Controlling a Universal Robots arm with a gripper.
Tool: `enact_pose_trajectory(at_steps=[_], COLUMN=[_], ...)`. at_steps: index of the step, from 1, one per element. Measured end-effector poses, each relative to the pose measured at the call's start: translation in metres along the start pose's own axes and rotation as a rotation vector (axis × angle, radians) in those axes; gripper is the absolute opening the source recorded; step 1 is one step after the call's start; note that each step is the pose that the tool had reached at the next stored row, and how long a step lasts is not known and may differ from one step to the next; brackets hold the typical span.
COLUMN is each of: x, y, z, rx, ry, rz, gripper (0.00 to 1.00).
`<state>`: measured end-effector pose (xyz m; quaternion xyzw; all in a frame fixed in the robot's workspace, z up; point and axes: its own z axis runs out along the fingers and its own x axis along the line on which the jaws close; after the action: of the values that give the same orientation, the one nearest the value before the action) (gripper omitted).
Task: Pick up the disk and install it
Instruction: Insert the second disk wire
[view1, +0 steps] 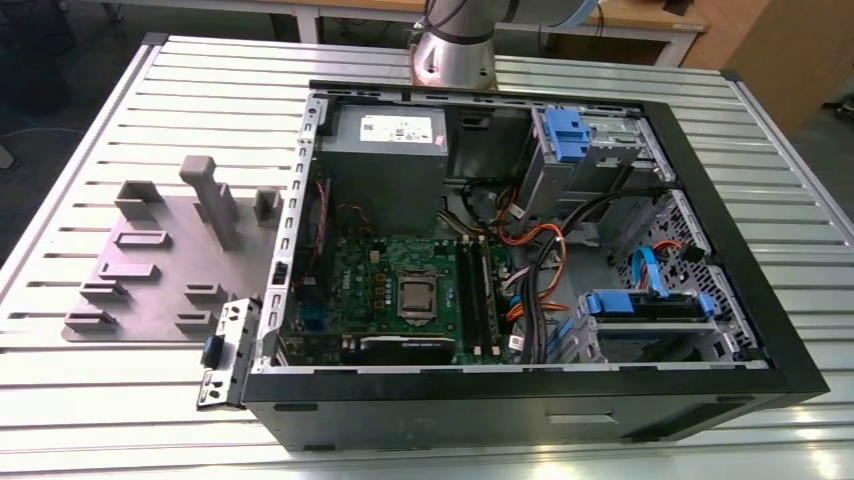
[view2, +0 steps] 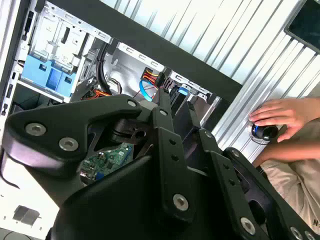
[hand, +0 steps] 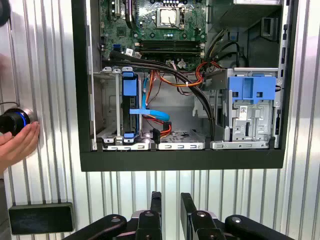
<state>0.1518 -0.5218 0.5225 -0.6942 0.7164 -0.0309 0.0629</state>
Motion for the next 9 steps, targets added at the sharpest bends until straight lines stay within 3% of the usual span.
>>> enact_pose_trajectory(at_steps=[9], x=[0.0001], y=[0.0002], z=[0.0018], rx=[0.0], ry=[0.0], rz=[0.0], gripper=[0.29])
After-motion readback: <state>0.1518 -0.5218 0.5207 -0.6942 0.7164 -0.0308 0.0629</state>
